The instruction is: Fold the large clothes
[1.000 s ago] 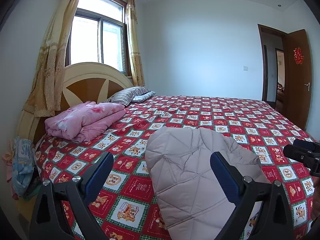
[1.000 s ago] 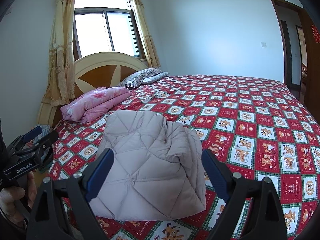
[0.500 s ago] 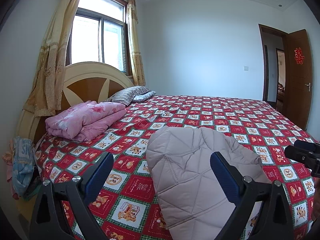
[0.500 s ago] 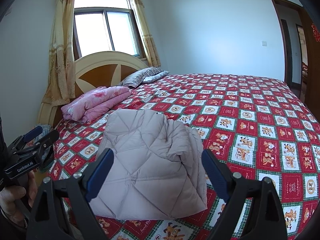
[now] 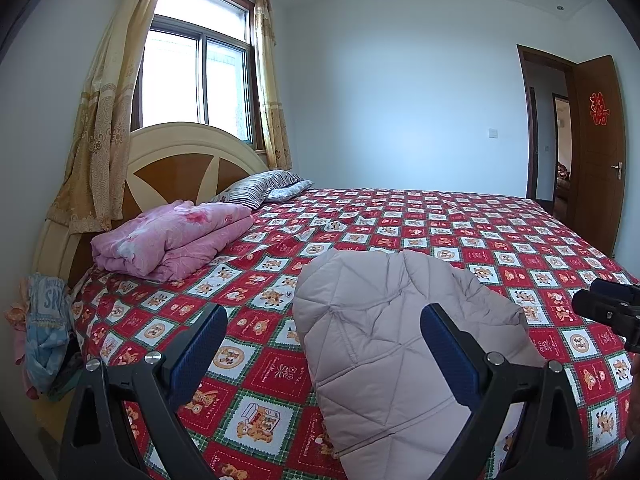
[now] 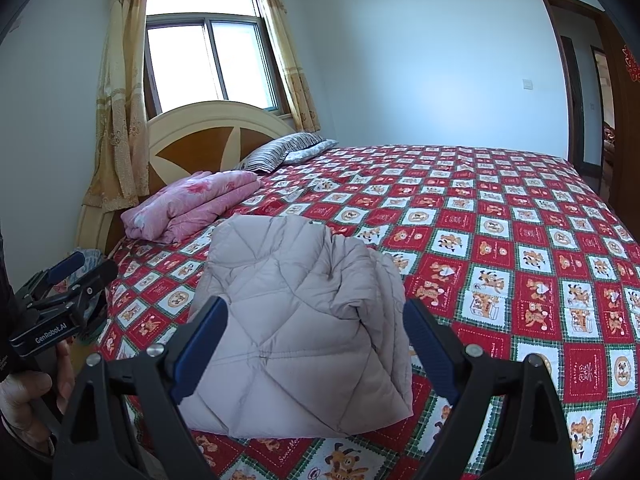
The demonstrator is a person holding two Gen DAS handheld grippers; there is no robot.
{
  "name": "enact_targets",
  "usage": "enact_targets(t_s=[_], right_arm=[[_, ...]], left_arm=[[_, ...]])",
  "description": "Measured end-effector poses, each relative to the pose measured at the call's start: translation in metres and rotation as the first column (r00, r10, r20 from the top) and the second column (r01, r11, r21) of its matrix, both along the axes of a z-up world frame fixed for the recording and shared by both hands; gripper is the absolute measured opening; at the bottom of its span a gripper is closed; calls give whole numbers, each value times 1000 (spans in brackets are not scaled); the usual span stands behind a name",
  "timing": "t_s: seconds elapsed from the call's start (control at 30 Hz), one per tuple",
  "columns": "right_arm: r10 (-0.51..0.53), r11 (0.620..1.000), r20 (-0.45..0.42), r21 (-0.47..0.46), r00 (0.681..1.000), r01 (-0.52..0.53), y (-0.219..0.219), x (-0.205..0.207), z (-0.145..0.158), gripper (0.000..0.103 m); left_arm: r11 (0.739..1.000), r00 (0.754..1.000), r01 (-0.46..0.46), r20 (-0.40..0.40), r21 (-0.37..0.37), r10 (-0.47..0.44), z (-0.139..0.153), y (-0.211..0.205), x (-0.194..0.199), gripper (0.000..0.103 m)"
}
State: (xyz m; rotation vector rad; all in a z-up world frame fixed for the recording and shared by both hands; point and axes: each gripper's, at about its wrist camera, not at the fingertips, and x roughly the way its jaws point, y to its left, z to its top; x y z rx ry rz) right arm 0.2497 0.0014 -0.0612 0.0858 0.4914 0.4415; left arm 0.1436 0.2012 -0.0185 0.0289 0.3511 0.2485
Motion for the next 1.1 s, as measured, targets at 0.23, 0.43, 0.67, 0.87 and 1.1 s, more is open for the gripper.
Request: enact_targets(t_s=[0.23, 0.43, 0.67, 0.87, 1.1], right_arm=[[4, 1000, 5, -6, 1000, -4, 1, -1, 0, 92], [8, 1000, 6, -7, 1000, -8, 1, 0, 2, 92], [8, 1000, 6, -8, 1000, -8, 1, 1, 2, 92], [8, 1000, 6, -6, 1000, -8, 3, 0, 2, 92], [24, 1000, -4, -13, 1000, -24, 3, 0, 1, 92]], left_arm=[[1000, 1000, 1, 5, 7, -1, 0, 0, 0, 98], [1000, 1000, -2, 1, 13, 2, -2, -1, 1, 98], [1000, 999, -18, -31, 7, 18, -5, -1, 7, 98], [1000, 1000, -7, -29, 4, 7, -5, -4, 6, 98], [1000, 1000, -3, -26, 18, 3, -6, -5, 6, 98]])
